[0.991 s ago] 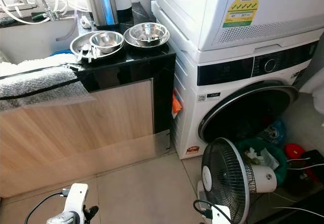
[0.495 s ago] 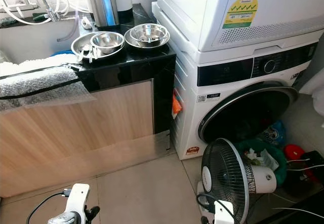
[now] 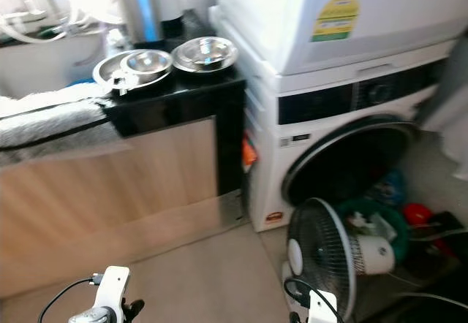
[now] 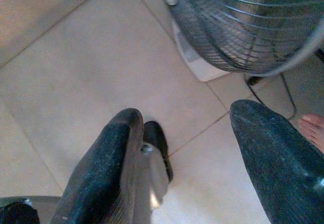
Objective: Kitchen organization
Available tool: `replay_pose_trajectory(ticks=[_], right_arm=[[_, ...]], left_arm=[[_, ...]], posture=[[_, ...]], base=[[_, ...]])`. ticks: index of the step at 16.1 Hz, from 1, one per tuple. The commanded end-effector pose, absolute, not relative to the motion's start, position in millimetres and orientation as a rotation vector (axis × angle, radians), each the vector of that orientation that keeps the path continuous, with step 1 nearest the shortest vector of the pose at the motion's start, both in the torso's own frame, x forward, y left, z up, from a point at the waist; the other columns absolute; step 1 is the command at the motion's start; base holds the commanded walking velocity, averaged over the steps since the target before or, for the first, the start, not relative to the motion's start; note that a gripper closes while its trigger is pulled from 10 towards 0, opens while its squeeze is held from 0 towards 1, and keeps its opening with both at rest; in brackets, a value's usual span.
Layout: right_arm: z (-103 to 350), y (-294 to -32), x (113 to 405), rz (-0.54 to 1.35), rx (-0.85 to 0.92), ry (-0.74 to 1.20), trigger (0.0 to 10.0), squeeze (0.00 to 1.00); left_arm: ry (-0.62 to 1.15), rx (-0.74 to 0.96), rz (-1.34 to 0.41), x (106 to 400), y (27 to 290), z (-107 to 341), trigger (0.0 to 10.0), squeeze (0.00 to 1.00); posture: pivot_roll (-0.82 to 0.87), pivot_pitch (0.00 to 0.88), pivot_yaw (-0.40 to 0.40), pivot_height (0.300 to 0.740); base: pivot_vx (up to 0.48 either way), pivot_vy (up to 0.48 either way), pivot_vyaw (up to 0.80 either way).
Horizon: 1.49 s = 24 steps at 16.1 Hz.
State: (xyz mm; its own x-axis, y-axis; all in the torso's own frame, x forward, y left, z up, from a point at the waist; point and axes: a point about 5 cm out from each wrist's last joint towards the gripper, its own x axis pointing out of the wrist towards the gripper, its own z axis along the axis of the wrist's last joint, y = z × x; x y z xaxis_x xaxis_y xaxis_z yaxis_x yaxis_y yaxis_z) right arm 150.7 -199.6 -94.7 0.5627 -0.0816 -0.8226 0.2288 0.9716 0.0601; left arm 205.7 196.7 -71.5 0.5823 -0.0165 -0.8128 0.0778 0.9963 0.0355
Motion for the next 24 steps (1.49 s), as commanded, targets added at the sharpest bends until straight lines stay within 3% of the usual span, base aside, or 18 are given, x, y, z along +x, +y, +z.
replay_pose_trajectory(ticks=[1, 11, 24], right_arm=[[-96.1, -199.4, 147.5, -0.187, 0.169, 0.969, 10.0, 0.0], [-96.6, -194.4, 147.9, -0.175, 0.168, 0.969, 10.0, 0.0], [-92.8, -189.8, 155.6, -0.141, 0.158, 0.91, 10.0, 0.0]], left_arm=[[0.969, 0.088, -0.061, 202.3, 200.2, -73.0, 10.0, 0.0], [0.967, 0.095, -0.065, 201.9, 202.0, -72.8, 10.0, 0.0], [0.972, 0.103, -0.067, 203.8, 202.0, -71.9, 10.0, 0.0]], posture=[[-0.02, 0.0, 0.024, 0.74], [-0.01, 0.0, 0.029, 0.74], [0.0, 0.014, 0.029, 0.74]], base=[[0.0, 0.0, -0.8], [0.0, 0.0, -0.8], [0.0, 0.415, 0.09]])
